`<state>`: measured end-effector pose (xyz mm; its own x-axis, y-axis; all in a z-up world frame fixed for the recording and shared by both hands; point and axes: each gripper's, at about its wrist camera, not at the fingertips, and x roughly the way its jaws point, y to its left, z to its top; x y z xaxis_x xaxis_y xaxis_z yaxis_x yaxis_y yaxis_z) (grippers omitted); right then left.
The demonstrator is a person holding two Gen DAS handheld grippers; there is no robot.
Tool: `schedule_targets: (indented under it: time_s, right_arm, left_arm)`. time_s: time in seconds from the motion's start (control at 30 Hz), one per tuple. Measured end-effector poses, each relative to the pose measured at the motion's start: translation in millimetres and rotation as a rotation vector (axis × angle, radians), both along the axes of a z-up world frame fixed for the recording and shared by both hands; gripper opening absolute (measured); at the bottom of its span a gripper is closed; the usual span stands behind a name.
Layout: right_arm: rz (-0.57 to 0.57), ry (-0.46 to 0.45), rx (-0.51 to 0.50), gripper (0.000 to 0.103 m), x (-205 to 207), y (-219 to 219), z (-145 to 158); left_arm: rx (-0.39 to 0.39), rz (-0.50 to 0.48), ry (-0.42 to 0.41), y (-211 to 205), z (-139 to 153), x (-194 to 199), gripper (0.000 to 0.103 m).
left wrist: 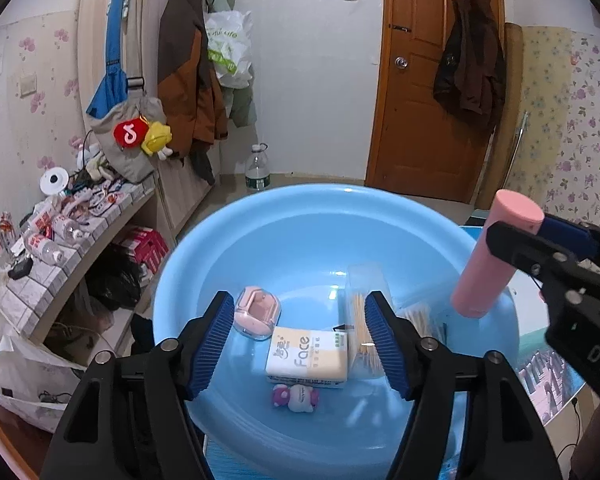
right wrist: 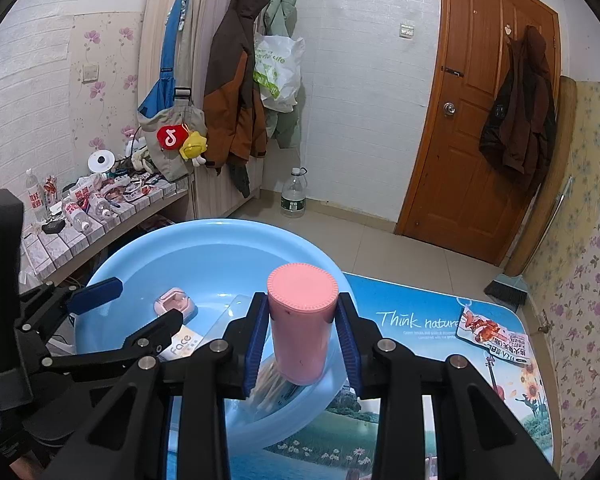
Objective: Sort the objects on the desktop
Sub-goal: 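Lower the pink cylinder into the basin and open the right gripper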
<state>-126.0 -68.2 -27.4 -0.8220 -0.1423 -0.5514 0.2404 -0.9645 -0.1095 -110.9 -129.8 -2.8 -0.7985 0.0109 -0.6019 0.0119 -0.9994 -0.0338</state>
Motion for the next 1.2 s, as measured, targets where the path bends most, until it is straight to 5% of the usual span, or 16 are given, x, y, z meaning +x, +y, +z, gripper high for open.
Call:
schedule_targets:
  time_s: [0.47, 1.2]
  right_arm:
    - [-0.002, -0.012, -0.008, 0.035, 10, 3, -4]
    - [-0.001, -0.069, -0.021, 0.035, -1, 2, -16]
  left_arm:
    - [-0.004, 0.033, 0.035, -11, 12, 17, 0.103]
    - [-0.005, 0.036, 0.041, -22, 13, 27, 0.103]
